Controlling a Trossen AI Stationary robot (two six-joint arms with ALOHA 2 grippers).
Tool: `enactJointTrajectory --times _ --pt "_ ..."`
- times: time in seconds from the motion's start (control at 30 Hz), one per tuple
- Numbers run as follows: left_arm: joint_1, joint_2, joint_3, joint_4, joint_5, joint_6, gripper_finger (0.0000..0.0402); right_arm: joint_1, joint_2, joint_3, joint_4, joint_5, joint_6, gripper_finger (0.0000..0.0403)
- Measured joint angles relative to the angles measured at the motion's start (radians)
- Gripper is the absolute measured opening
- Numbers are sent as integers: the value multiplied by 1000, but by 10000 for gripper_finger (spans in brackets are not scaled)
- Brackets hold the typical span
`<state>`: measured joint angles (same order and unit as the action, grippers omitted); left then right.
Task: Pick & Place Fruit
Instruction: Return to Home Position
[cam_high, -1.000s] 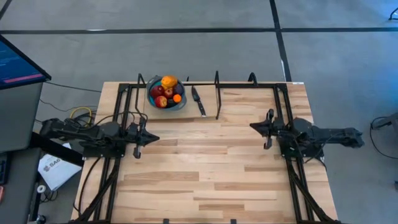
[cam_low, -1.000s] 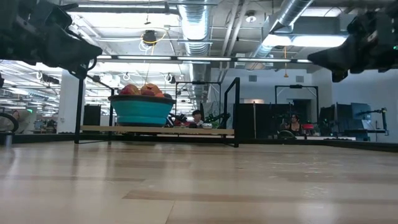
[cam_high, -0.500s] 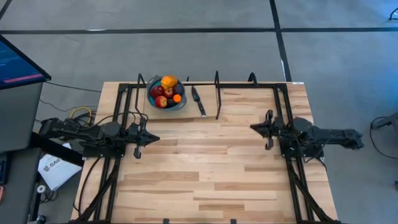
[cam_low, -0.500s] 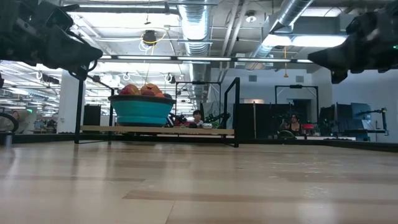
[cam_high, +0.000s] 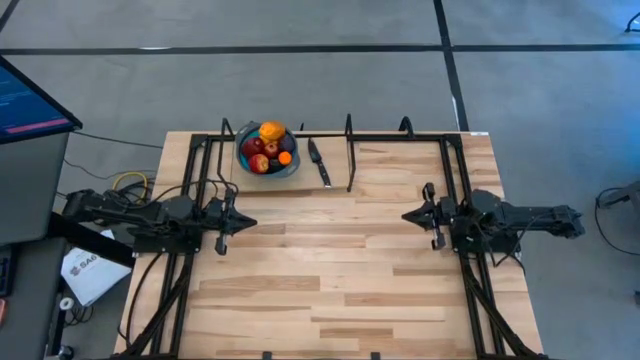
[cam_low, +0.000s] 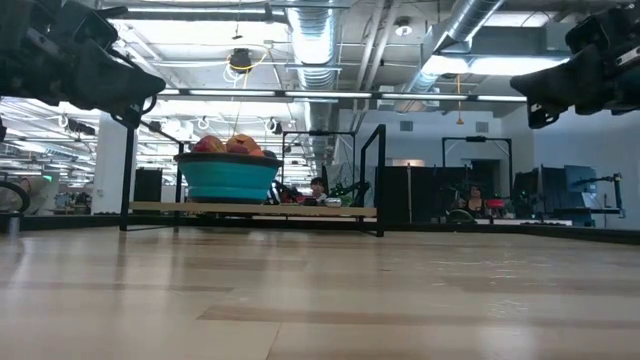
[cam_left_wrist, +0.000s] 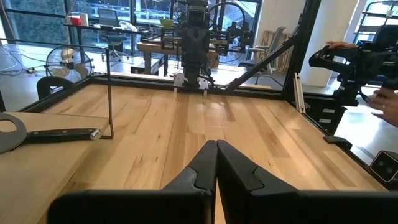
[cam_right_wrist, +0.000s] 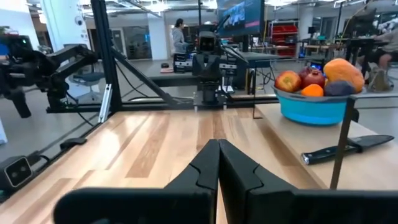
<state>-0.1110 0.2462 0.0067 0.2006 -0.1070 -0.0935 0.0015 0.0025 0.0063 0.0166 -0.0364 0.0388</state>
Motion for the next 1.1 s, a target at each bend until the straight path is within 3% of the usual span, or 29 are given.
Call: enactJointTrajectory --times 0.83,1.1 --pt "0 -1 0 3 0 0 2 3 3 -1 1 0 14 1" --pt "107 -195 0 -75 2 21 2 3 3 -1 2 0 14 1"
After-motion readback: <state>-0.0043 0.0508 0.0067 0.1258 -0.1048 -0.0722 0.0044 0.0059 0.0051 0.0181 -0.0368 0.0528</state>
